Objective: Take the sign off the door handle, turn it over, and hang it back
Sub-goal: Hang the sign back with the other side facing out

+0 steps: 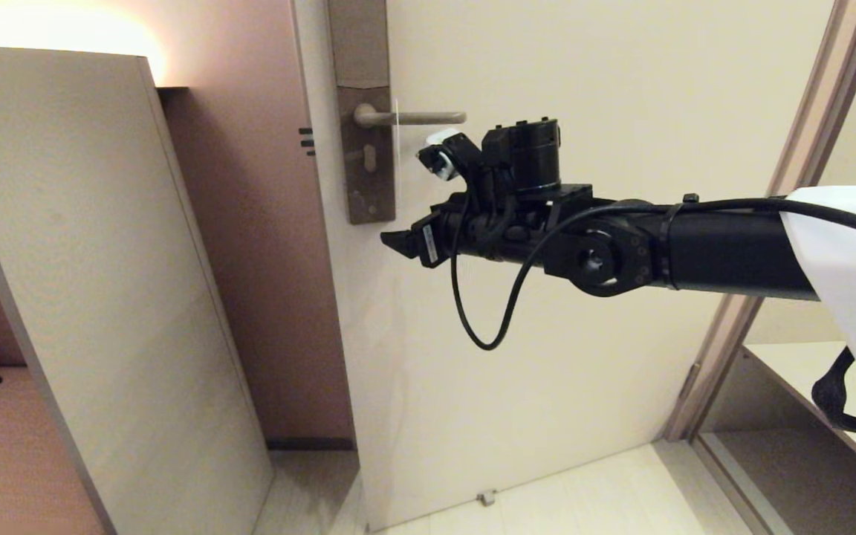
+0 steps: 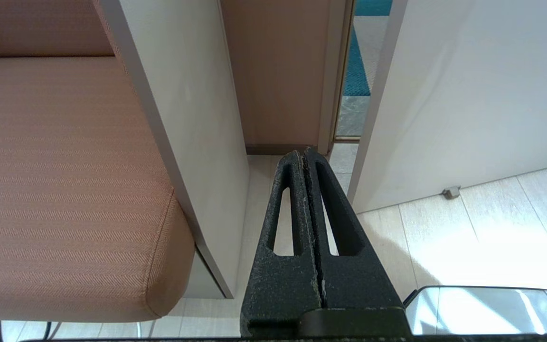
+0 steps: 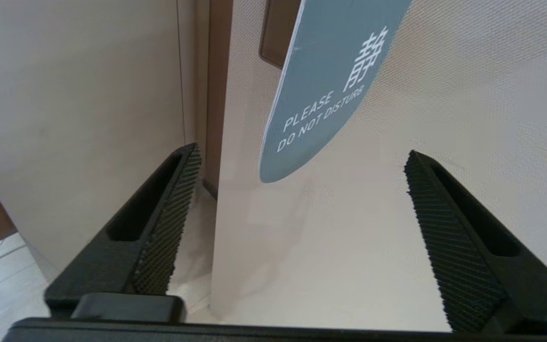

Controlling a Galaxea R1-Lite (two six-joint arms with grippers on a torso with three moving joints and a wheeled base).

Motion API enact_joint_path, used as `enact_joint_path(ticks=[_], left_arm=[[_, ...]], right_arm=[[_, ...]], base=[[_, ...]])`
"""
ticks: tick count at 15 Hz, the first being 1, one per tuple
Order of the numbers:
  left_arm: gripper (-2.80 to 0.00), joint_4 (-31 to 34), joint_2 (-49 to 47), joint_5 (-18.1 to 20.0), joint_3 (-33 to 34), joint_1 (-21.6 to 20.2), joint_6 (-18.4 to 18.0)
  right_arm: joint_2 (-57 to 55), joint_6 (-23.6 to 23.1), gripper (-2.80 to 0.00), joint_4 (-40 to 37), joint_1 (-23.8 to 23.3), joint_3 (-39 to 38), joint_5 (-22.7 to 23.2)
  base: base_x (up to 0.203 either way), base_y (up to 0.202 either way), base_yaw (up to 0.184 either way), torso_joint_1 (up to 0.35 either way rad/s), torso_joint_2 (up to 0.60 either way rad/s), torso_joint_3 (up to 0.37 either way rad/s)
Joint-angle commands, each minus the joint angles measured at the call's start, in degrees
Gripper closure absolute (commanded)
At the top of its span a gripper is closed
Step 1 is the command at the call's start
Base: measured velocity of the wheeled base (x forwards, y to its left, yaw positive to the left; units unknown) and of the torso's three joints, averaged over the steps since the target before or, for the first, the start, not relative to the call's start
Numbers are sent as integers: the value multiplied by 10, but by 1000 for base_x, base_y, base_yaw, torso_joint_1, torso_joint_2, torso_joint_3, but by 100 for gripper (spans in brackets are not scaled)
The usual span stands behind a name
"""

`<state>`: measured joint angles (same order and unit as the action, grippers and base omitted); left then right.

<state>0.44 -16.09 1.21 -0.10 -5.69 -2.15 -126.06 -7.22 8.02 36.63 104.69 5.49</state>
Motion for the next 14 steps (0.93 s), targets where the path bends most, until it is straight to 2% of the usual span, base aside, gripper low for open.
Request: enact_joint_path(ticks=[1, 8, 14], left_arm=[[0, 0, -1, 0, 0, 0, 0], [0, 0, -1, 0, 0, 0, 0], [0, 0, -1, 0, 0, 0, -1]], right_arm=[[20, -1, -280, 1, 0, -12, 1], [68, -1, -280, 4, -2, -52, -6], [68, 0, -280, 5, -2, -52, -16]], base=[[0, 0, 0, 0, 0, 0], [0, 0, 0, 0, 0, 0], [0, 0, 0, 0, 0, 0]])
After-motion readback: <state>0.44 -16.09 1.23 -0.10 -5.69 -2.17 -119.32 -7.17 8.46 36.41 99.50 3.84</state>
